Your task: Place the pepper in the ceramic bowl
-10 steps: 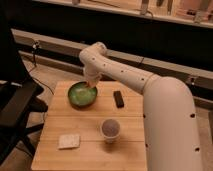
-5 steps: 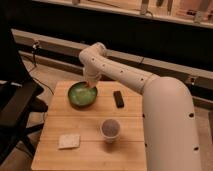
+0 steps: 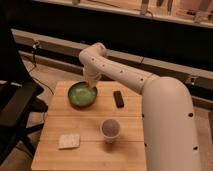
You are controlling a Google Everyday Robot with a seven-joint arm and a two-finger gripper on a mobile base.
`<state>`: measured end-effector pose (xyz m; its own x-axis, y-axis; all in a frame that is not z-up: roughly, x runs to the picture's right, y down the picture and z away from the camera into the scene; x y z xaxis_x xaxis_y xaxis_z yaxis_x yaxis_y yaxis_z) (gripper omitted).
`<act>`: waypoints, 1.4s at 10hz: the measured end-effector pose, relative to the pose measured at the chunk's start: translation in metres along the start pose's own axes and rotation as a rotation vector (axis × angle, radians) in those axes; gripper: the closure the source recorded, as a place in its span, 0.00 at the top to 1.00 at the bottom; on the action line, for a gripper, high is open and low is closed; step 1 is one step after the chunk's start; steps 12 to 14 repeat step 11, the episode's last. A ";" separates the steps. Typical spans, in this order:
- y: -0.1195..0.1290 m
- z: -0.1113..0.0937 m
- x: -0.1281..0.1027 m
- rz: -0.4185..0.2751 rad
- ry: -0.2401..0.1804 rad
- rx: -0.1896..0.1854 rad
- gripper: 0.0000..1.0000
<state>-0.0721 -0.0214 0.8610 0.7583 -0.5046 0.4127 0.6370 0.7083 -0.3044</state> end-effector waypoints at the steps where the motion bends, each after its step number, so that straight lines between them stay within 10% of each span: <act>1: -0.004 0.002 -0.009 -0.064 -0.011 -0.007 0.33; 6: -0.014 0.010 -0.036 -0.241 -0.049 -0.020 0.79; 14: -0.018 0.011 -0.034 -0.238 -0.044 -0.016 0.60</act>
